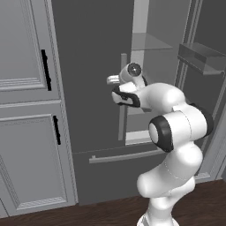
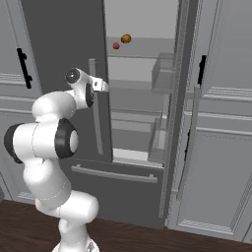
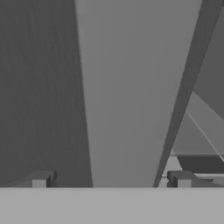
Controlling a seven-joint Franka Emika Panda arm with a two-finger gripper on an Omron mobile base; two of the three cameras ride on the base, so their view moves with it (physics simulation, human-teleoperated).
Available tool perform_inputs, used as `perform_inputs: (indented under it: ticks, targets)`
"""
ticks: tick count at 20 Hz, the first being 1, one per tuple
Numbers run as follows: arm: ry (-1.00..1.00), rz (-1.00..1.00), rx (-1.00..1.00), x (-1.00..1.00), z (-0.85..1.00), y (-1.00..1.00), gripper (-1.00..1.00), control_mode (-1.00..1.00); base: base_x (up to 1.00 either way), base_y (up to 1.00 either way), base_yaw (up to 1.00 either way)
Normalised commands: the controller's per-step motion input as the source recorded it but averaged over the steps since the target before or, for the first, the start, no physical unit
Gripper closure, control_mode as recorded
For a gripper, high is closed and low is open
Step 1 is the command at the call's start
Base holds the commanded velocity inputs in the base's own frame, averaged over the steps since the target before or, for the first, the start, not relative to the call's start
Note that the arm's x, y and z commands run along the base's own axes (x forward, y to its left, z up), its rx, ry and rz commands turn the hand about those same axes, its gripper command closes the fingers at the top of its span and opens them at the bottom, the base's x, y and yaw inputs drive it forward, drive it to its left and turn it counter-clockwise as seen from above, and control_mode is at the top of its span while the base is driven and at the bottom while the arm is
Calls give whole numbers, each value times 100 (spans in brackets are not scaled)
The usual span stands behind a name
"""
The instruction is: Take the strawberry from the fridge and place it on top of the pancake, located on the dining counter.
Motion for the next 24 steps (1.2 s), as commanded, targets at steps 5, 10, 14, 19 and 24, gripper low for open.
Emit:
perform_inputs:
  ticks: [5, 10, 14, 19, 24]
  targets:
    - [-11, 0, 0, 8, -5, 0, 100, -100, 0, 0, 0]
    - [0, -8, 0, -41, 0, 3, 100, -100, 0, 0, 0]
    - [0, -35, -1, -96, -1, 11, 100, -100, 0, 0, 0]
    - [0, -43, 0, -100, -5, 37, 100, -100, 0, 0, 0]
    - [0, -46, -1, -78, -19, 67, 100, -100, 0, 0, 0]
